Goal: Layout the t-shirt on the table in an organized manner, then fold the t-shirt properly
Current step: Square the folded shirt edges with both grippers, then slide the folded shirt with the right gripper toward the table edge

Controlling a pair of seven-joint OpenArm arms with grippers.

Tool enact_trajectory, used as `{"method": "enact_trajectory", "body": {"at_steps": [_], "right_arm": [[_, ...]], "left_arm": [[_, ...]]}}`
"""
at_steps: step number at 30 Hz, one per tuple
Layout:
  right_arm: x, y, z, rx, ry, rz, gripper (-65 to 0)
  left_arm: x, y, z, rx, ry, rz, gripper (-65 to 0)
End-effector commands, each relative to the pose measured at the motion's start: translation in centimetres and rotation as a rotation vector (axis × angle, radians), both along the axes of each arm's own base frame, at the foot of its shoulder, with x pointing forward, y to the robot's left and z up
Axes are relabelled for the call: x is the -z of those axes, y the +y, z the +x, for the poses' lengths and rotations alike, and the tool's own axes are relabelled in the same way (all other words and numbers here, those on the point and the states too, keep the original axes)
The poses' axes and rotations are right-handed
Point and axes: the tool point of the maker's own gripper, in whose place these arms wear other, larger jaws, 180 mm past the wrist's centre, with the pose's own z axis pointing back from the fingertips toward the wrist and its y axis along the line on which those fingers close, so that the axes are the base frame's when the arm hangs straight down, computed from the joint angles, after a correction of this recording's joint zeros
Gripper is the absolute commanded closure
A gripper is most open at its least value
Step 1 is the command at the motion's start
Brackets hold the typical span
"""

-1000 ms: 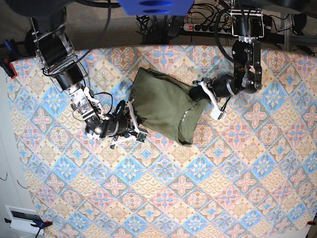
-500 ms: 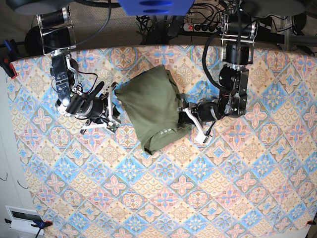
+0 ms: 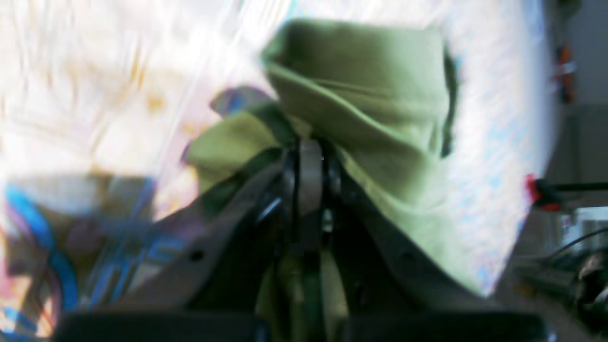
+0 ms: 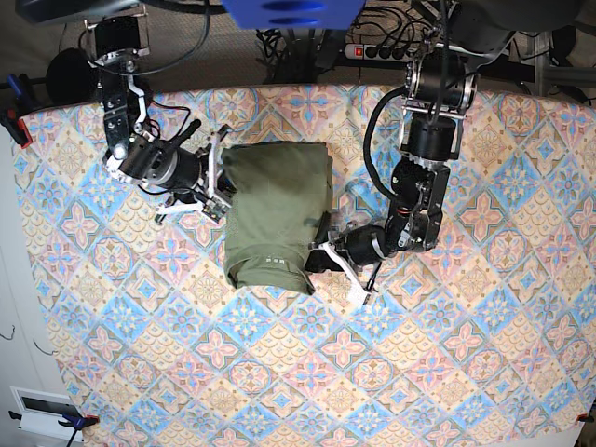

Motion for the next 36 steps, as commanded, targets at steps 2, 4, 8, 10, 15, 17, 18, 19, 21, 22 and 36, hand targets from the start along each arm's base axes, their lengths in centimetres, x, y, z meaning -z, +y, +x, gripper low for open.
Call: {"method": "enact_trajectory", "body": {"at_steps": [2,4,8,10,15,17,18,19,21,22,36], "right_arm": [[-2.2,2.2,0.5,-0.02,-0.037,0.12,-3.1],[-3.0,3.7,0.6,-0.025,-0.039,0.191,-3.1],[-4.1,6.4,1.1,-0.018,-0.046,0.282,-3.1],[-5.0,7.6,1.7,-0.024,-0.061,0.319,-3.1],[-3.9,11.4,2.1,-0.058,0.015,0.387,-3.2],[-3.0,12.7,2.6,-0.063,0.059,0.406,-3.1],[-2.6,13.1,2.9,-0.062,0.077,0.413,-3.1],[-2.3,13.5,3.4,-0.059,0.095,0.418,-3.1],[-1.7,14.1,4.1,-0.056,0.123,0.424,-3.1],[-1.3,14.3,4.4,-0.054,0.139,0.425,-3.1],[7.1,16.1,2.0,0.044,0.437,0.489,-3.1]], "left_arm": [[-2.3,2.4,1.7,-0.055,-0.065,-0.034,0.0],[-2.7,5.0,1.1,-0.104,-0.055,-0.064,0.0],[-3.1,11.1,-0.8,-0.217,-0.045,-0.083,0.0],[-2.9,13.2,-2.4,-0.249,-0.036,-0.063,0.0],[-3.0,16.7,-6.4,-0.301,-0.033,-0.003,0.0],[-3.2,17.4,-8.0,-0.306,-0.037,0.026,0.0],[-3.4,17.5,-8.5,-0.305,-0.041,0.036,0.0],[-3.5,17.4,-9.2,-0.297,-0.048,0.048,0.0],[-3.6,17.2,-10.7,-0.285,-0.05,0.071,0.0],[-3.7,17.1,-11.3,-0.281,-0.054,0.08,0.0],[-3.0,17.3,-15.0,-0.275,-0.02,0.121,0.0]]}}
